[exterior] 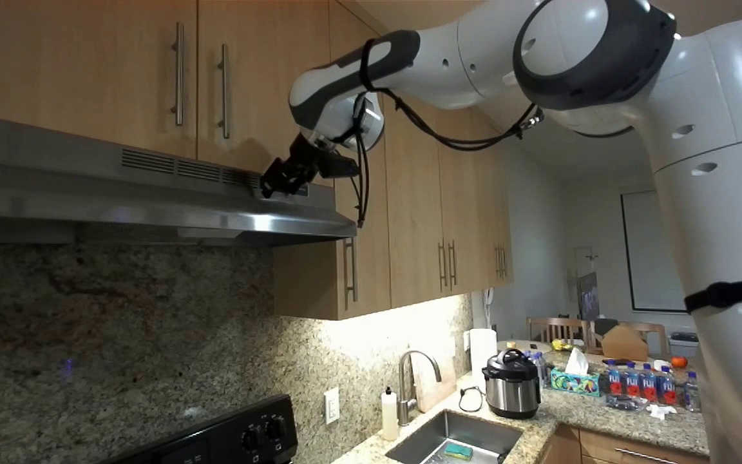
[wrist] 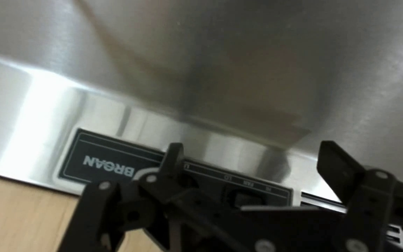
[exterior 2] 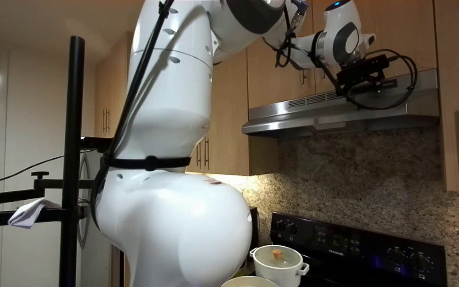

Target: Turn on the light under the top cabinet.

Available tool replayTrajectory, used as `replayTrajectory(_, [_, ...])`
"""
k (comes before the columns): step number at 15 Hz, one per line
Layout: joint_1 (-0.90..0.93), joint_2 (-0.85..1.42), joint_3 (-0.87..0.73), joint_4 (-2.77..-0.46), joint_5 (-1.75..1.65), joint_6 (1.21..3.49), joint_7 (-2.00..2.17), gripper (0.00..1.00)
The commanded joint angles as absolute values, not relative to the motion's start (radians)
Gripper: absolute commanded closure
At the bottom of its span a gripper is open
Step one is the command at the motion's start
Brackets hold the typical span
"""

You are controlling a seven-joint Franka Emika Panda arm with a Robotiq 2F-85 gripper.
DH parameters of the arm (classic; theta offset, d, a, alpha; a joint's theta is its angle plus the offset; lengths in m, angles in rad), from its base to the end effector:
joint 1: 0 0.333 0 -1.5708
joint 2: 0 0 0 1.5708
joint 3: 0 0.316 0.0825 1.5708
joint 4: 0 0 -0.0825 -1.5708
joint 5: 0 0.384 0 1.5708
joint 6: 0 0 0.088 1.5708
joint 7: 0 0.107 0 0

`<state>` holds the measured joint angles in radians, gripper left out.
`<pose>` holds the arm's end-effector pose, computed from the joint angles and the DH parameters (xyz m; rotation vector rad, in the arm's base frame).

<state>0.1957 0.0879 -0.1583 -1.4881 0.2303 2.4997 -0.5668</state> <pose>0.6317 0.0280 0.7272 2.6752 0.6769 1.4037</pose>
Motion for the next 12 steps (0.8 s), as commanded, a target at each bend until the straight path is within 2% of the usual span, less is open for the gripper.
replayTrajectory(1, [0.091,0.146,-0.059,-1.385,0.244,2.443,-0.591,0.00])
replayTrajectory(12, [0.116,0.138,-0.057,-1.348,0.262,2.376,-0.670,0.00])
